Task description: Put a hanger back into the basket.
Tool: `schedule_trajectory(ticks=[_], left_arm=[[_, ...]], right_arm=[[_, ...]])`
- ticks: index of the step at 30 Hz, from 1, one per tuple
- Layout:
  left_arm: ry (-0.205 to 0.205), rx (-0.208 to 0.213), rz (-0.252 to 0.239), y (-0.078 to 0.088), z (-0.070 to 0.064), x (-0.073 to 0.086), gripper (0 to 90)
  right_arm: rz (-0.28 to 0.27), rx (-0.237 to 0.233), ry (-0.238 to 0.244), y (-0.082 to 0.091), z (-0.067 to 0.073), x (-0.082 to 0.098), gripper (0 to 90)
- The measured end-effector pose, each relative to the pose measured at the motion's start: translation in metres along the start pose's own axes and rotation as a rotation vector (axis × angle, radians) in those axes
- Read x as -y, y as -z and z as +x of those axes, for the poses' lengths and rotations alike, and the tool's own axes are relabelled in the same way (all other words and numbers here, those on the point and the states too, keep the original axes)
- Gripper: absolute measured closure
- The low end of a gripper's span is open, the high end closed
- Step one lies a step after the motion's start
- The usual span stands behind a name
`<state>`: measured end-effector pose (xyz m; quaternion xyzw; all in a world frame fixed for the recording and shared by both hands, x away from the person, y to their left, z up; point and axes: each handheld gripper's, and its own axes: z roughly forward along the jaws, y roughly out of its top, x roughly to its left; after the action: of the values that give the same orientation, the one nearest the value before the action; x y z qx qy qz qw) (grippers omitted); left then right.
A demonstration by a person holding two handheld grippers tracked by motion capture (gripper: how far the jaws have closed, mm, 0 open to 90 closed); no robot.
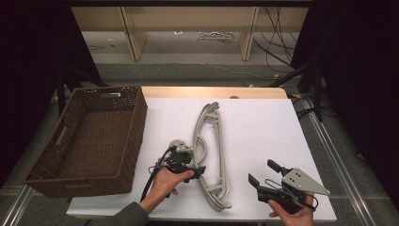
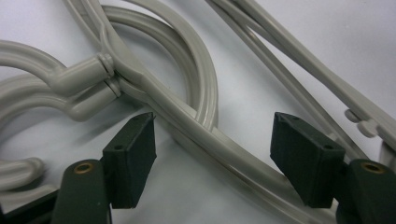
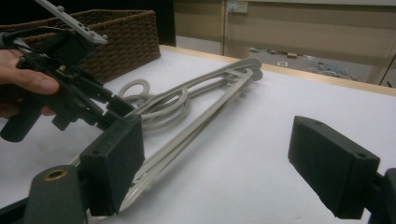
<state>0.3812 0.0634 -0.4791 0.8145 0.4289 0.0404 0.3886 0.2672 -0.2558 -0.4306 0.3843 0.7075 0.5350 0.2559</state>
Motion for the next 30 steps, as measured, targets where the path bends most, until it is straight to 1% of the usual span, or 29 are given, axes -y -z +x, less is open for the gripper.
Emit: schedule_trajectory(ticks=[1,2,3,4,5,6,7,8,9,10,11,12,13,14,15,17,18,19,20,21,22,24,26,28,29,30], left_arm=[[0.015,0.003,0.002,-0.001,0.002,0.0,34.0],[0.023,0.014,0.006,-0.003,0.004,0.0,34.0],[0.056,0.03,0.008,-0.004,0.008,0.001,35.1],[0.056,0.03,0.008,-0.004,0.008,0.001,38.7],[0.07,0.059,0.011,-0.003,0.01,0.001,38.7],[0.094,0.069,0.01,-0.003,0.01,0.001,42.0],[0.087,0.081,0.023,-0.002,0.013,0.001,43.8],[0.114,0.088,0.01,-0.003,0.013,0.001,48.0],[0.126,0.093,0.01,-0.002,0.015,0.001,50.4],[0.14,0.097,0.009,-0.002,0.017,0.001,50.4],[0.152,0.109,0.011,-0.002,0.019,0.001,53.7],[0.16,0.113,0.013,-0.001,0.02,0.001,53.7],[0.171,0.118,0.015,0.0,0.022,0.001,54.7],[0.171,0.118,0.015,0.0,0.022,0.001,55.2],[0.18,0.114,0.01,0.0,0.022,0.001,55.2],[0.192,0.128,0.012,0.001,0.024,0.002,57.2],[0.206,0.128,0.006,0.002,0.025,0.003,58.1],[0.234,0.137,-0.002,0.004,0.029,0.004,59.2],[0.234,0.137,-0.002,0.004,0.029,0.004,60.3],[0.242,0.126,-0.009,0.006,0.031,0.004,60.3],[0.249,0.128,-0.015,0.007,0.033,0.005,61.2],[0.283,0.147,-0.024,0.009,0.037,0.006,62.6],[0.297,0.155,-0.027,0.01,0.039,0.006,63.5],[0.293,0.149,-0.029,0.012,0.04,0.006,63.7],[0.3,0.137,-0.037,0.012,0.039,0.006,64.0],[0.298,0.139,-0.035,0.013,0.039,0.006,64.0]], right_arm=[[-0.014,-0.001,-0.004,-0.002,0.001,0.001,19.6],[-0.014,-0.001,-0.004,-0.002,0.001,0.001,19.6],[0.005,0.005,0.006,0.0,0.0,0.0,19.6],[0.005,0.005,0.006,0.0,0.0,0.0,19.6],[0.005,0.005,0.006,0.0,0.0,0.0,19.6],[0.007,0.006,0.003,0.0,0.0,0.001,19.7],[-0.008,0.0,-0.007,-0.001,0.0,0.001,19.7],[0.008,0.007,0.002,0.001,-0.001,0.001,19.7],[0.009,0.007,0.001,0.001,-0.001,0.001,19.8],[0.009,0.007,0.001,0.001,-0.001,0.001,19.8],[0.002,0.004,-0.003,0.0,-0.001,0.001,19.9],[0.002,0.004,-0.003,0.0,-0.001,0.001,19.9],[-0.005,-0.004,-0.011,-0.001,0.0,0.001,19.9],[-0.005,-0.004,-0.011,-0.001,0.0,0.001,19.9],[-0.011,-0.002,-0.005,-0.002,-0.001,0.001,20.0],[-0.003,-0.001,-0.007,-0.001,-0.001,0.001,20.0],[-0.012,-0.003,-0.009,-0.002,-0.001,0.001,20.0],[-0.011,-0.004,-0.009,-0.001,-0.001,0.001,20.0],[-0.011,-0.004,-0.009,-0.001,-0.001,0.001,20.0],[0.007,0.003,0.0,0.001,-0.002,0.001,20.0],[0.01,0.003,-0.009,0.001,-0.001,0.001,20.0],[0.003,0.008,-0.006,0.0,-0.002,0.001,20.0],[0.001,0.009,-0.003,0.0,-0.002,0.001,20.0],[0.002,0.008,-0.002,0.0,-0.002,0.001,20.0],[-0.001,0.006,0.0,-0.001,-0.001,0.001,20.0],[-0.001,0.006,0.0,-0.001,-0.001,0.001,20.0]])
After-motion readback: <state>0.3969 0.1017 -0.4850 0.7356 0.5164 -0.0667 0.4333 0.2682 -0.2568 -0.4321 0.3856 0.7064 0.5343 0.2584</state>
